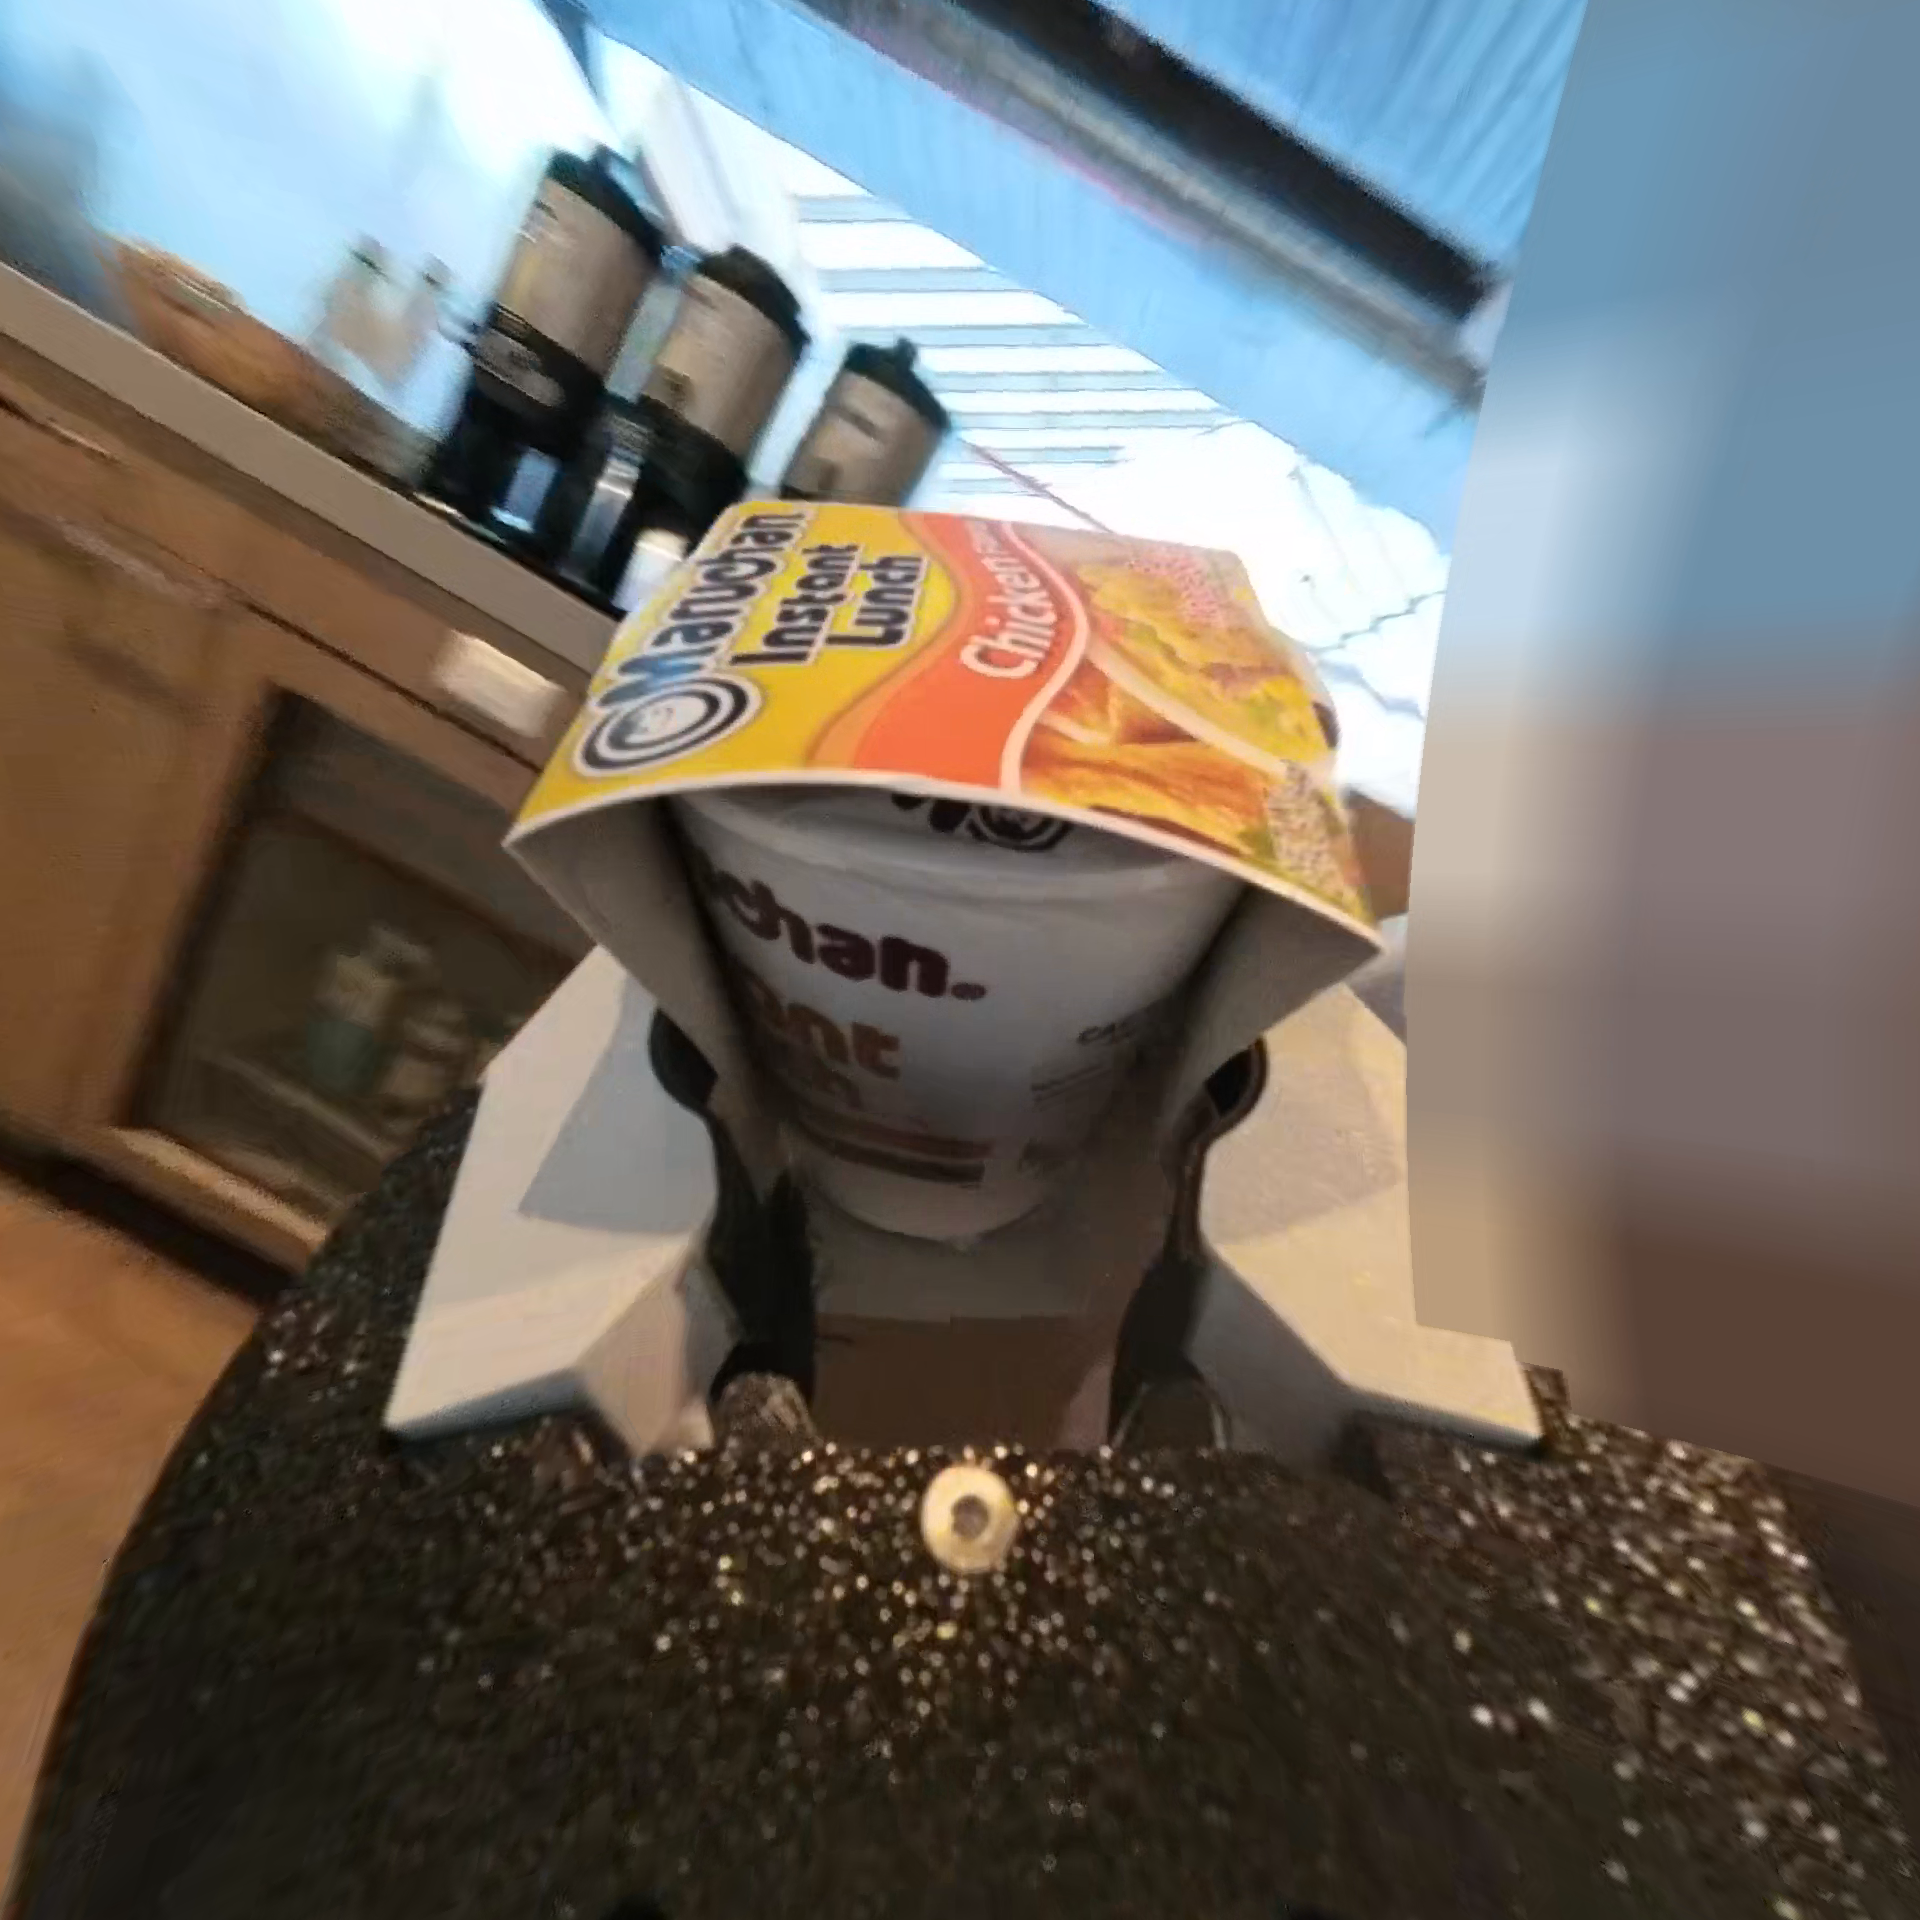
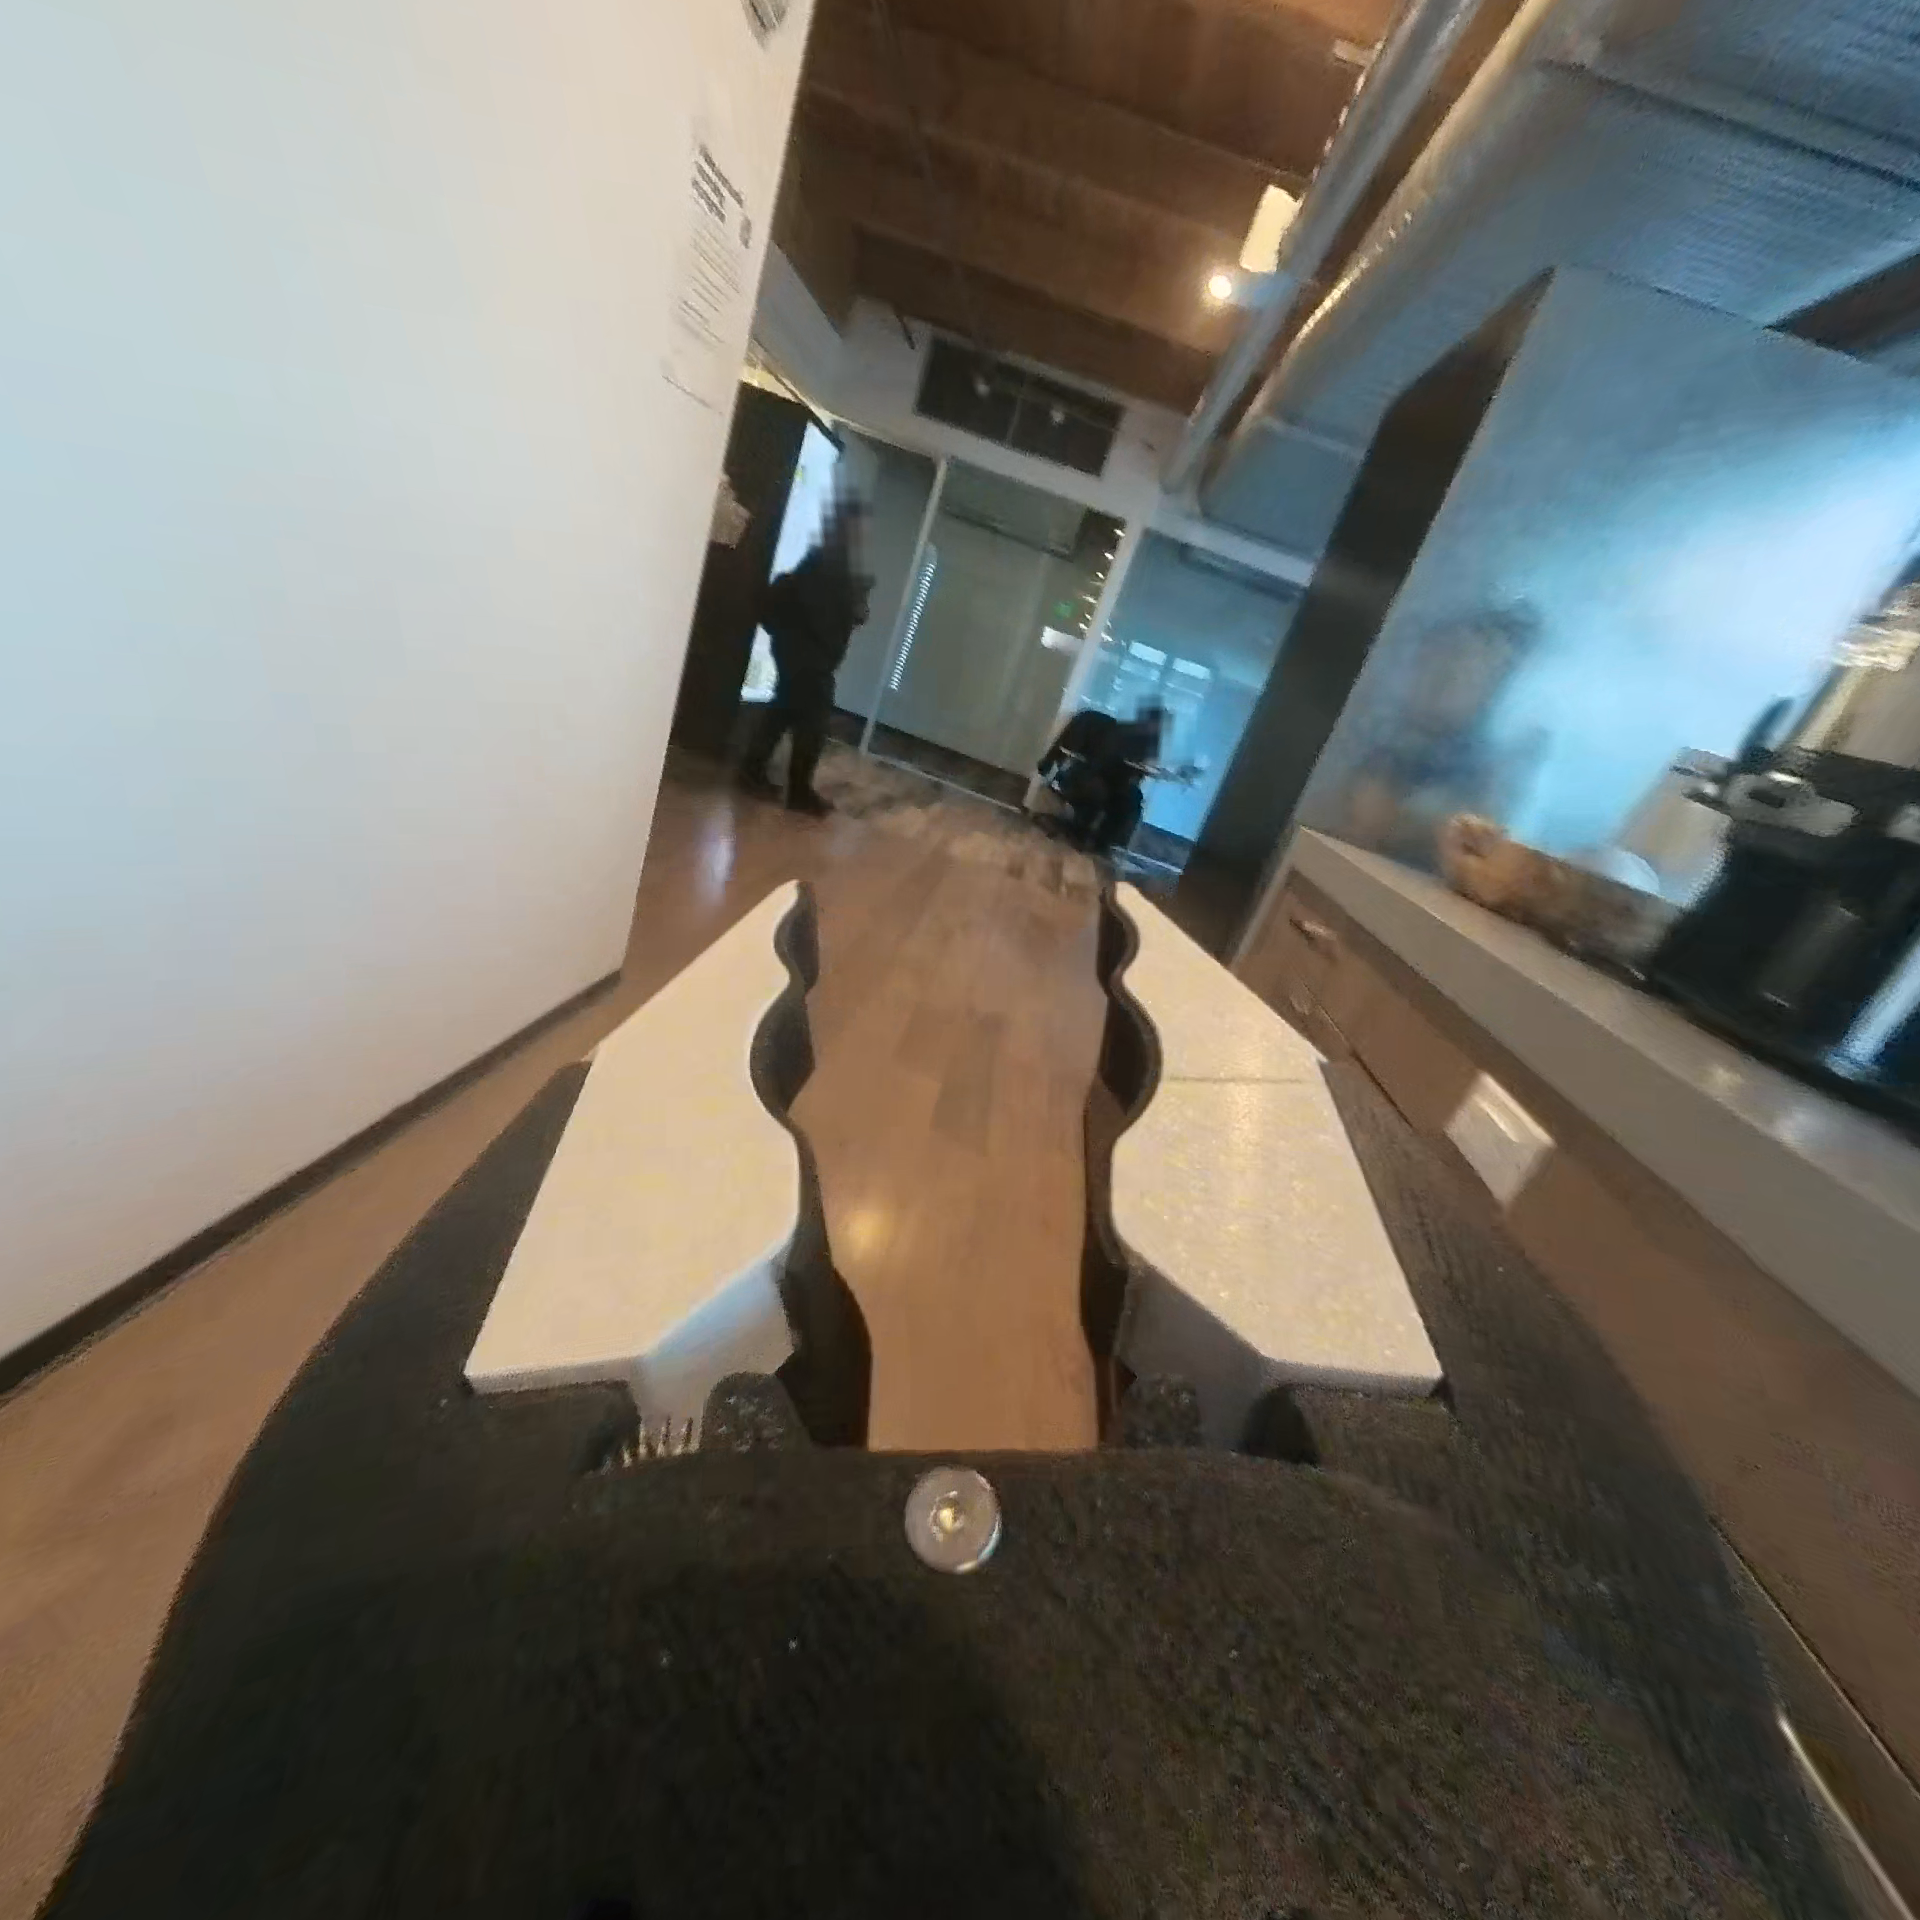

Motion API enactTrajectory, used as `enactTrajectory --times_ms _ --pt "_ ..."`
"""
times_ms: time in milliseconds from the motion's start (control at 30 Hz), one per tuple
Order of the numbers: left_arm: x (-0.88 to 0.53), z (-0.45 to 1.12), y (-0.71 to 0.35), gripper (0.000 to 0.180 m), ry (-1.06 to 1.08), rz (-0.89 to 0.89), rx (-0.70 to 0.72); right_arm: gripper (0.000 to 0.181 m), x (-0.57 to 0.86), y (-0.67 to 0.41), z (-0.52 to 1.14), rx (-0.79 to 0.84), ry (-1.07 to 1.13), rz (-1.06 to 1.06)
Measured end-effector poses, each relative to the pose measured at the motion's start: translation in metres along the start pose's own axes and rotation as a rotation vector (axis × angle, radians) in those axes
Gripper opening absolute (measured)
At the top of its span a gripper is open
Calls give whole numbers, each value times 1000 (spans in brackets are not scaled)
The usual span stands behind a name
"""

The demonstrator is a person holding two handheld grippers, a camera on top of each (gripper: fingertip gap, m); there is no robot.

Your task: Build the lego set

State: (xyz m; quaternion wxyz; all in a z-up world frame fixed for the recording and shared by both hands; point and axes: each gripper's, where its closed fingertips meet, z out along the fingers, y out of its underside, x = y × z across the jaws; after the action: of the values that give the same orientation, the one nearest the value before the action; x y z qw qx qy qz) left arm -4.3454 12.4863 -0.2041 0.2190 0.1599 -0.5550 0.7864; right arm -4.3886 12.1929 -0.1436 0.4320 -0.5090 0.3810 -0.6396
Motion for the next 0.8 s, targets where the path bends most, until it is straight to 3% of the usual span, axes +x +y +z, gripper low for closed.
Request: enactTrajectory --times_ms 200,367,633,800 --pt "-187 -32 -90 93 -440 275 -25 51 -11 36 235 108 -83 60" --pt "-356 -38 -178 93 -648 297 18 50 -23 94 419 65 -132 100" --pt "-616 95 -304 93 -613 452 -134 30 38 178 635 -33 -76 125" --pt "-778 188 -368 93 -555 476 -57 19 98 277 763 -122 12 67"
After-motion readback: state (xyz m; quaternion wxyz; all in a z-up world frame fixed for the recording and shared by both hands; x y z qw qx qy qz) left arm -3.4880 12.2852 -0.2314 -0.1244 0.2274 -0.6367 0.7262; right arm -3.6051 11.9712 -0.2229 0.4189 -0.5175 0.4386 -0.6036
